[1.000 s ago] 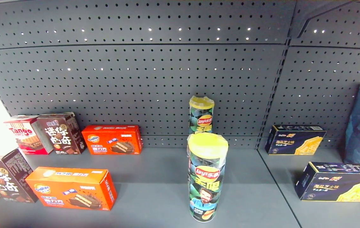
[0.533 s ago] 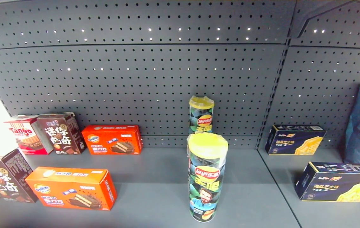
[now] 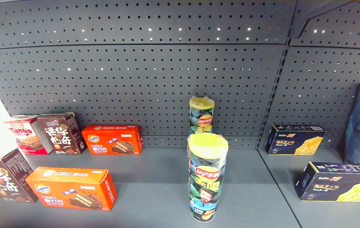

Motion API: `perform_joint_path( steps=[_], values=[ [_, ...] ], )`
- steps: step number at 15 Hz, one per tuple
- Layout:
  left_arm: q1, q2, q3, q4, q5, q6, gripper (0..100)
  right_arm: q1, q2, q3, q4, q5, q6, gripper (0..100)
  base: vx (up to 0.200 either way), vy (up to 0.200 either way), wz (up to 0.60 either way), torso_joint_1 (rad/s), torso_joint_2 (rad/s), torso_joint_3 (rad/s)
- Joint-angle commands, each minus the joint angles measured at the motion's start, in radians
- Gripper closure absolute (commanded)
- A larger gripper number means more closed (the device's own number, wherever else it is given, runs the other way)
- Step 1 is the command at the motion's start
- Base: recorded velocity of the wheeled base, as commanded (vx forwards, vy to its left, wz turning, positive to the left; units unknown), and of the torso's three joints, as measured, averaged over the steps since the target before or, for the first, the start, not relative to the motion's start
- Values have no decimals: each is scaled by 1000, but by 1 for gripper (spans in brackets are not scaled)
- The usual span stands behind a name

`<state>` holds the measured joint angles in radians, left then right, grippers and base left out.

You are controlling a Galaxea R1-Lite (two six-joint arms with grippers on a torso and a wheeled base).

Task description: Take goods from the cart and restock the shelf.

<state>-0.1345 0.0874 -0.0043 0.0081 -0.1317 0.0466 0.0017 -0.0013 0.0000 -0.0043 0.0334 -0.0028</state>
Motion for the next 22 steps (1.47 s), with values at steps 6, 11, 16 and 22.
perform_joint_path(
  steps=[6,11,16,22],
  values=[
    [131,-87,3,-7,4,-1,0,0,1,0,0,0,0,0,0,0,0,0,0,0],
    [133,-87,3,-7,4,-1,0,0,1,0,0,0,0,0,0,0,0,0,0,0],
    [133,-87,3,-7,4,-1,0,1,1,0,0,0,0,0,0,0,0,0,0,0],
    [131,-87,3,-7,1,4,0,0,1,0,0,0,0,0,0,0,0,0,0,0]
  ],
)
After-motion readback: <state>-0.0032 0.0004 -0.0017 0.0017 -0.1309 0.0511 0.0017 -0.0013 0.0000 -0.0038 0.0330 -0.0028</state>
